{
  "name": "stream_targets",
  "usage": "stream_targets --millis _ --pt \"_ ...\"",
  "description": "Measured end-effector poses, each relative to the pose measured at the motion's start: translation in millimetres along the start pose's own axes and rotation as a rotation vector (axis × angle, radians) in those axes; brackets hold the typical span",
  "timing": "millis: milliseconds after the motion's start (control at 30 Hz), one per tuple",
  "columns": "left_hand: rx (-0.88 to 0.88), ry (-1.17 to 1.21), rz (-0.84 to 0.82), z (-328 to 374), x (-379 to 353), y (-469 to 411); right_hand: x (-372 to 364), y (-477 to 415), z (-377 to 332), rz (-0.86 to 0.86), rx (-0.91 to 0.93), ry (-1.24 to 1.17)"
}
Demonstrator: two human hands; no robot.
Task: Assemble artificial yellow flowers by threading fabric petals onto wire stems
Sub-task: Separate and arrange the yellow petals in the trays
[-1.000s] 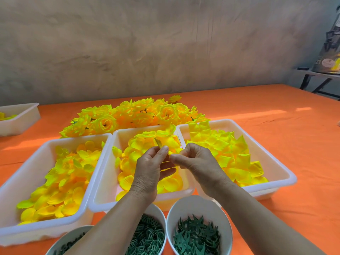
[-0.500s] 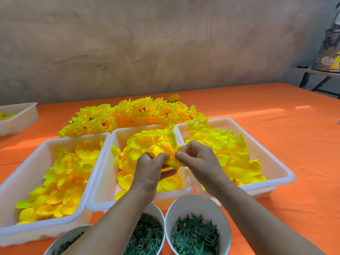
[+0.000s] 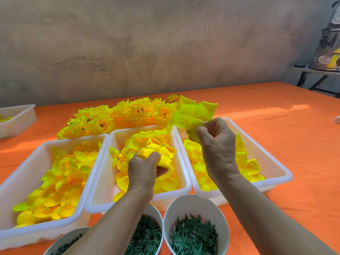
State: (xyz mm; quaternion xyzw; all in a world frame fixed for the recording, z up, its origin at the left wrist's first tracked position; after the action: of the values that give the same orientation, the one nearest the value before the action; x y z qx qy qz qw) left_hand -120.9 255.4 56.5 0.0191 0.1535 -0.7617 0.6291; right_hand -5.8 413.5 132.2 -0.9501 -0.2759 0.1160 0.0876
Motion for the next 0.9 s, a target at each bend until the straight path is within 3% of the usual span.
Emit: stream_targets --millis 133,367,433,533,633,733,900 --pt "-0.024 0.012 -0.12 5 -7 7 22 -38 7 0.123 -0.055 0.143" --pt "-0.046 -0.017 -0.248 7 -13 11 36 -73 59 0.104 -0.359 0.619" --pt "-0.039 -0.01 -0.27 7 -15 12 41 -69 57 0.135 -0.346 0.716" --pt "-0.031 -0.016 -0.27 7 -16 10 35 -49 33 0.154 -0.111 0.71" --pt "-0.014 -0.019 -0.273 5 -16 9 4 -12 14 -0.131 0.125 0.627" --pt "0.008 0.02 -0.297 4 -17 10 -23 17 22 -0.454 0.132 0.729" --pt "0.047 0.078 -0.284 4 -16 10 -27 23 40 -0.55 0.015 0.734"
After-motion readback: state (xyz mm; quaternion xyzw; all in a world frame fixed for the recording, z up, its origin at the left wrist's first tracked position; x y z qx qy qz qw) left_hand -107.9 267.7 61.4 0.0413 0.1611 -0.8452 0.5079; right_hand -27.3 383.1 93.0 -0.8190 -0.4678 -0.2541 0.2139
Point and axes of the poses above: each hand's wrist, its own y-axis away from the middle knuckle, its own x-axis out of the back of the hand, z = x × y, the point moved 6 cm from there along -y, towards the middle knuckle, and after that the axes turned 14 degrees about -x, right-handed, at the moved point
